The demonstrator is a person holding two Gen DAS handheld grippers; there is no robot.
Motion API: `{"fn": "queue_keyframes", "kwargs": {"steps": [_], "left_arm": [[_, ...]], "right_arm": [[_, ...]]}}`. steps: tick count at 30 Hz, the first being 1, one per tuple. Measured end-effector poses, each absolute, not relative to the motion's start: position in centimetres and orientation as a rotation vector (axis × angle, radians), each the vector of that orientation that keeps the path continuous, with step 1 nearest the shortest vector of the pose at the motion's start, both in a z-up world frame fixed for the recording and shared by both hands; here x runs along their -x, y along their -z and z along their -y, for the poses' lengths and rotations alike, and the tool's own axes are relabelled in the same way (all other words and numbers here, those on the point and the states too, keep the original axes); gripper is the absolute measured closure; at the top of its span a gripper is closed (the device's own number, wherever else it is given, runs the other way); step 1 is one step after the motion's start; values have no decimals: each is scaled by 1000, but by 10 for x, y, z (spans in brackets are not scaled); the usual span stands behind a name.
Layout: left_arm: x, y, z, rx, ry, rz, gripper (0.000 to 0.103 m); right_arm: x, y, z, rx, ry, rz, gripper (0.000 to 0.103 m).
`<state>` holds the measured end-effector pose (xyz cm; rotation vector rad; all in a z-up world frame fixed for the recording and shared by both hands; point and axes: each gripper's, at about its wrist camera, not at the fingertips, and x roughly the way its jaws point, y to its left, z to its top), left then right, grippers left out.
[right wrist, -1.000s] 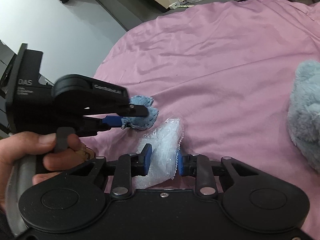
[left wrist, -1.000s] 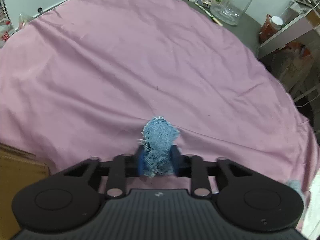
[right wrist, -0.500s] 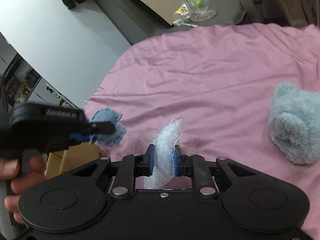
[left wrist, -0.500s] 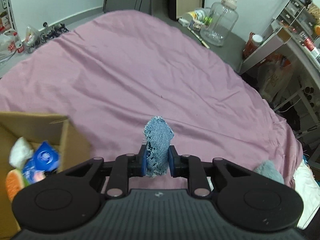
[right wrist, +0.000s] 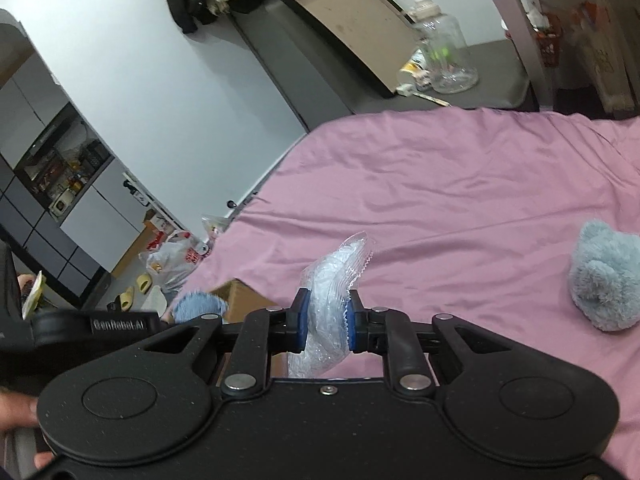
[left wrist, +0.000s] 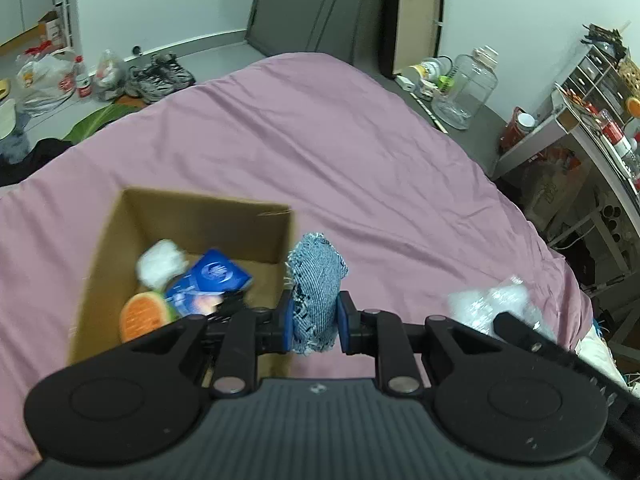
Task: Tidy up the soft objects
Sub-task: 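Grasp the denim patch with the left tool while the right tool grasps the filling bag, then carry both items over the box and open both tools to drop them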
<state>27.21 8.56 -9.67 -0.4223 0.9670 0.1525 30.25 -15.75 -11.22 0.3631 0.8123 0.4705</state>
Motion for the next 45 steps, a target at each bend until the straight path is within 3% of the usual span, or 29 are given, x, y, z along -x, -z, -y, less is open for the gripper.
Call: {"fn": "queue_keyframes", "kwargs": {"steps": [15,33,39,45], "left_arm": [[-218,88,-140,450,-174,-961,83],[-201,130,-179,495,-147,-977,81],[-201,147,-190,519,-170,-1038,79],[-196,139,-200,548,-198,-973,68]], "right_arm": [[-258,78,93,-298,-520,-779,85],[-241,83,19,-171,-531,-803,85],[-241,93,0,-131,-535,-831,85],[-240,102,-19,-113,-544,-852,85]]}}
